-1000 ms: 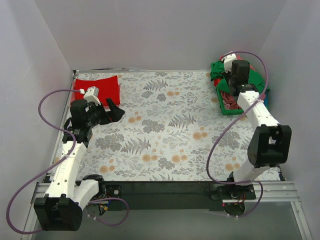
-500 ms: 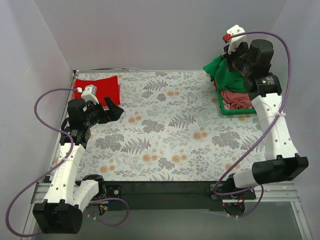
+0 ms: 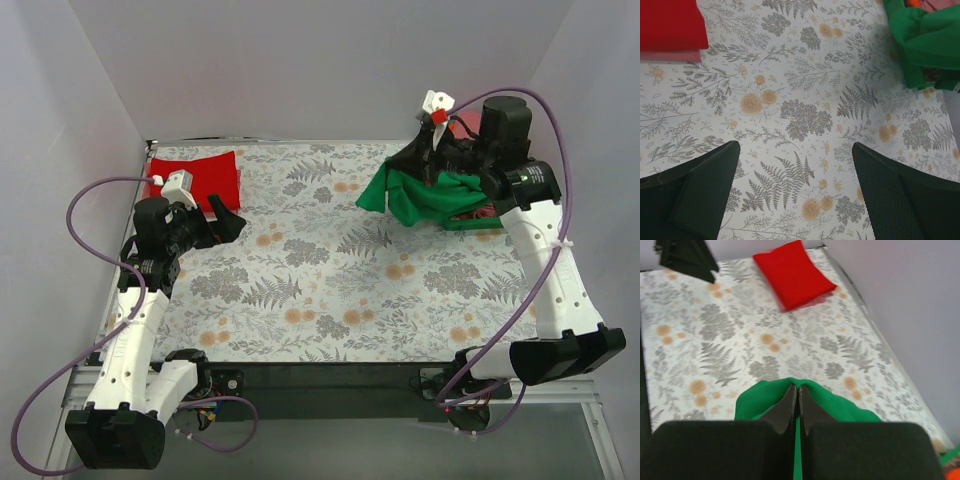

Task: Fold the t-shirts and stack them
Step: Move the tshirt to the center of the board

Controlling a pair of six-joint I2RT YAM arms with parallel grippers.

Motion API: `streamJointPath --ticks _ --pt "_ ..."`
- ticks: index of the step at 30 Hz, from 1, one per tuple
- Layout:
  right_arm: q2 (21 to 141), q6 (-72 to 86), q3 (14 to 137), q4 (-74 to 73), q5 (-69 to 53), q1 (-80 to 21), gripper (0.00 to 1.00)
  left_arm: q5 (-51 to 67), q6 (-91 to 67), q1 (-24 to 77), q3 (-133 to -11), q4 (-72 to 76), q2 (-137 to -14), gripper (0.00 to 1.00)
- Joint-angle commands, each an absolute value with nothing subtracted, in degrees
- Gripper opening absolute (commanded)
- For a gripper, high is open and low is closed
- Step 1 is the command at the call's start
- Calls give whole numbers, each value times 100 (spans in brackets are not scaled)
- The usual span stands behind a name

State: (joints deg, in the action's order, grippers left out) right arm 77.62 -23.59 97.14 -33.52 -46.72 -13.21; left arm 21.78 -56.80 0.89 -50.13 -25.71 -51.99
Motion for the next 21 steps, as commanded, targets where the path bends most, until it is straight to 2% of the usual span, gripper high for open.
streamJointPath --ticks 1,8,21 --pt "7497 -2566 9484 -3506 -5502 -1634 1 2127 -5625 114 -5230 -2654 -5036 95" --pt "7374 -2654 9185 -3559 -5616 -1995 1 2180 -5686 114 -5212 -2654 -5036 95" --pt "7638 -2373 10072 -3533 -5959 -2320 1 2241 -5783 114 -5247 -2628 -5142 95"
